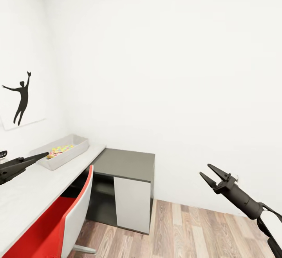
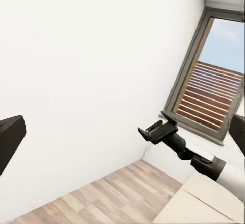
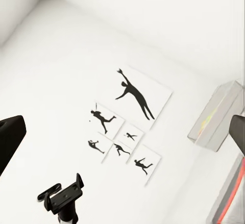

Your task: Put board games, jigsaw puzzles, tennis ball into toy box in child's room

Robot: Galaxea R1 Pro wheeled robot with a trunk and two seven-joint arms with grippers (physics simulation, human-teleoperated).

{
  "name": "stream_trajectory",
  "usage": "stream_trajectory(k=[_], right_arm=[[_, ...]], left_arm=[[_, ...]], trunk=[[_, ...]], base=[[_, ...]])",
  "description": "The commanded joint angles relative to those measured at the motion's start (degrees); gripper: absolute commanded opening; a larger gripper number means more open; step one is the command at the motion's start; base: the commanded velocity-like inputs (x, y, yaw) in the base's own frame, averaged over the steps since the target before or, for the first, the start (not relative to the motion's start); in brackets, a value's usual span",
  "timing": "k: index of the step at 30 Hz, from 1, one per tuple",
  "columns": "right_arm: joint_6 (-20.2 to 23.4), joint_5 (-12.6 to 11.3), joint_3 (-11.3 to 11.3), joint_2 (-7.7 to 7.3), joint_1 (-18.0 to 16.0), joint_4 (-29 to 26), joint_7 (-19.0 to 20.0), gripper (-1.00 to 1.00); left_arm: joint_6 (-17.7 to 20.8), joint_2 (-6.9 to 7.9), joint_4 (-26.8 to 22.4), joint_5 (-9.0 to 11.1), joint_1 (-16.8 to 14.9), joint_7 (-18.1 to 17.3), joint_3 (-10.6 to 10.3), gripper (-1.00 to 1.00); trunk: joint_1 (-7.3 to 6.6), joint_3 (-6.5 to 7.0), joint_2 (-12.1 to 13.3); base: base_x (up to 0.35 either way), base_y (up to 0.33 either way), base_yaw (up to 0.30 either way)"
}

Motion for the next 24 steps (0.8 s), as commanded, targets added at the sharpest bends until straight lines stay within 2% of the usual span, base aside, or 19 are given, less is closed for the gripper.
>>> stream_trajectory(k=[1,9,24], right_arm=[[0.32,-0.17,-0.02,0.00,-0.04,0.06,0.01,1.00],[0.30,-0.17,-0.02,0.00,-0.04,0.18,-0.01,1.00],[0.23,-0.12,-0.02,0.00,-0.02,0.18,-0.07,1.00]], left_arm=[[0.62,0.02,-0.01,-0.04,0.01,-0.23,0.02,1.00],[0.64,0.02,-0.01,-0.04,0.01,-0.23,0.04,1.00],[0.64,0.02,-0.01,-0.04,0.01,-0.23,0.04,1.00]], trunk=[[-0.01,0.00,-0.05],[-0.01,0.26,-0.05],[-0.01,0.74,-0.05]], base=[[-0.316,0.000,-0.272],[-0.293,0.000,-0.272],[-0.188,0.036,-0.272]])
